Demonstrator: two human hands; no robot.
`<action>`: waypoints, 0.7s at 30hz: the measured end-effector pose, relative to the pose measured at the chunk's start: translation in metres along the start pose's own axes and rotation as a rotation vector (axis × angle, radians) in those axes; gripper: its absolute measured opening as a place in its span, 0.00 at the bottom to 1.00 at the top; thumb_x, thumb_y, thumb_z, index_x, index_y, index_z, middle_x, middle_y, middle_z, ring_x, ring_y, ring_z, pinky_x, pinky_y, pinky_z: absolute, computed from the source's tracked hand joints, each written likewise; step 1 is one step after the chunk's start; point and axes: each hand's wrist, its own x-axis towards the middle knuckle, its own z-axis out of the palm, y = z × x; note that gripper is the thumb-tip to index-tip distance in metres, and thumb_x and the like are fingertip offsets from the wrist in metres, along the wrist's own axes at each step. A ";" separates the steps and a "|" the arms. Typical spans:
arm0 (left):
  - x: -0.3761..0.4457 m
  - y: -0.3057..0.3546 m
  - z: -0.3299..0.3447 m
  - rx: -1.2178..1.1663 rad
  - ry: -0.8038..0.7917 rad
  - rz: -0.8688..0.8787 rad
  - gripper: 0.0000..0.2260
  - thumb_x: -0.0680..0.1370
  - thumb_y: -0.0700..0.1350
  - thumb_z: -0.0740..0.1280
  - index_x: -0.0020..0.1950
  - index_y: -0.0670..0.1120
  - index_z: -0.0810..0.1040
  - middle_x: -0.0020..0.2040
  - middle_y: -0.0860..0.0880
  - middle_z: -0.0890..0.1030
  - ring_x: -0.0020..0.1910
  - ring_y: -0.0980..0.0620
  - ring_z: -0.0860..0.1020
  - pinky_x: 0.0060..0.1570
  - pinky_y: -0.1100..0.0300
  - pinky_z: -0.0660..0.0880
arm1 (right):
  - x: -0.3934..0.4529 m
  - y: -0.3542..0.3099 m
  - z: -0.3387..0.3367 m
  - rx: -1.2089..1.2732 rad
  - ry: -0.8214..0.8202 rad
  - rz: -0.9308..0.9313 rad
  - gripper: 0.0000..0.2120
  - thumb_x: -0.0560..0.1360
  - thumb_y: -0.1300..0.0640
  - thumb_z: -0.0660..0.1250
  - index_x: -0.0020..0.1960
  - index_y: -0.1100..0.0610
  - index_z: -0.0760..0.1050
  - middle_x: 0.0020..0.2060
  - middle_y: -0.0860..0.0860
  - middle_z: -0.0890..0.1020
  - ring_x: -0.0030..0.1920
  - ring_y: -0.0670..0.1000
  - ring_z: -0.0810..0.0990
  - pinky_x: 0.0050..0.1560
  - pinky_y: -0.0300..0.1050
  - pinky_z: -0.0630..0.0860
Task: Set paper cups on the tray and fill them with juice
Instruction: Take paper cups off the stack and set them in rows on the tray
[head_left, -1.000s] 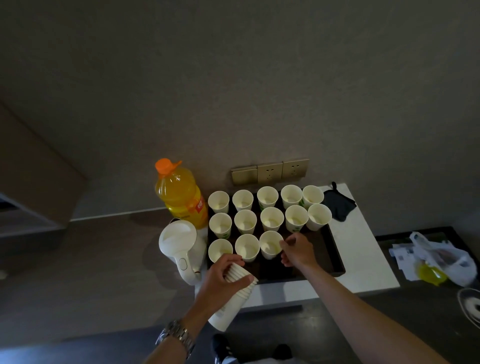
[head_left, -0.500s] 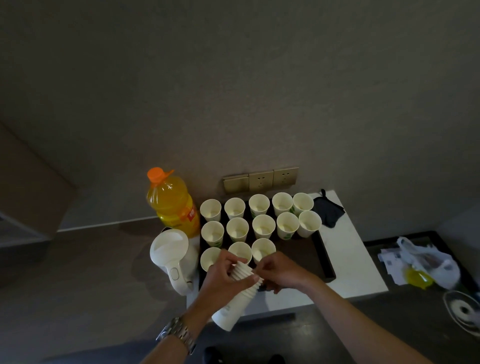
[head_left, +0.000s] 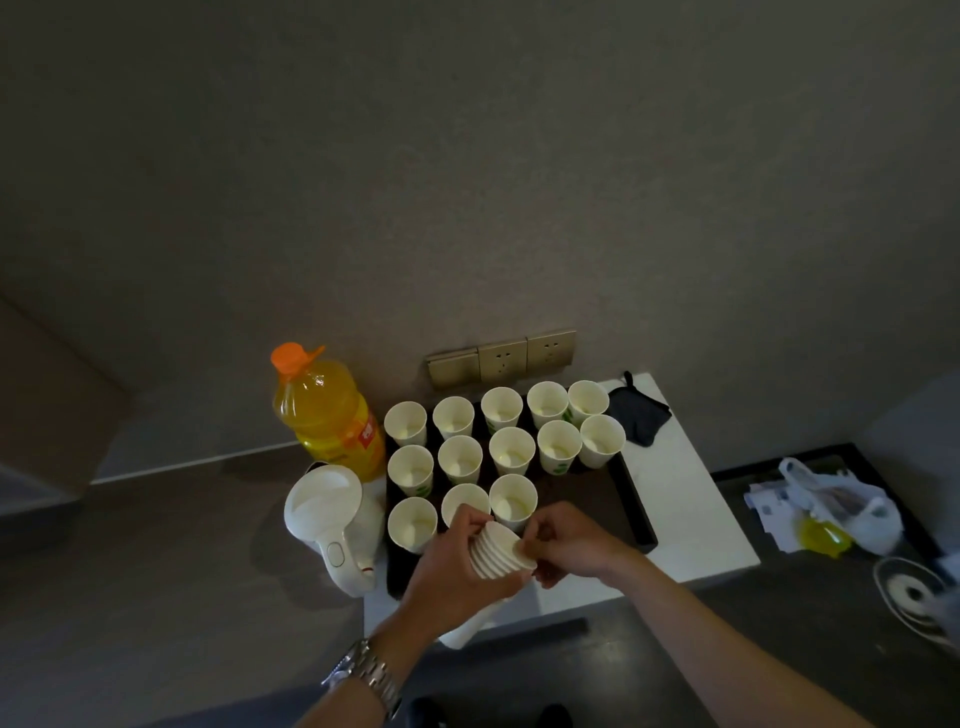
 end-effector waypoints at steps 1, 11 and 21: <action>0.000 0.001 0.002 0.003 0.006 0.003 0.33 0.62 0.69 0.78 0.59 0.61 0.67 0.53 0.60 0.79 0.55 0.66 0.78 0.50 0.64 0.81 | 0.000 -0.001 -0.002 -0.053 0.013 -0.004 0.06 0.79 0.59 0.70 0.45 0.60 0.79 0.36 0.57 0.84 0.35 0.53 0.84 0.37 0.45 0.82; -0.008 -0.006 0.005 0.001 -0.039 -0.075 0.27 0.63 0.66 0.79 0.54 0.59 0.72 0.50 0.58 0.81 0.49 0.64 0.79 0.47 0.62 0.80 | -0.006 0.003 -0.055 -0.099 0.216 0.001 0.06 0.79 0.54 0.69 0.48 0.56 0.77 0.48 0.56 0.82 0.46 0.56 0.84 0.35 0.44 0.82; -0.006 -0.009 0.004 -0.026 -0.048 -0.110 0.30 0.62 0.70 0.76 0.57 0.60 0.70 0.54 0.59 0.80 0.54 0.60 0.79 0.53 0.58 0.81 | 0.014 0.033 -0.098 0.027 0.696 0.111 0.05 0.78 0.61 0.69 0.46 0.62 0.77 0.37 0.60 0.83 0.31 0.56 0.83 0.35 0.57 0.85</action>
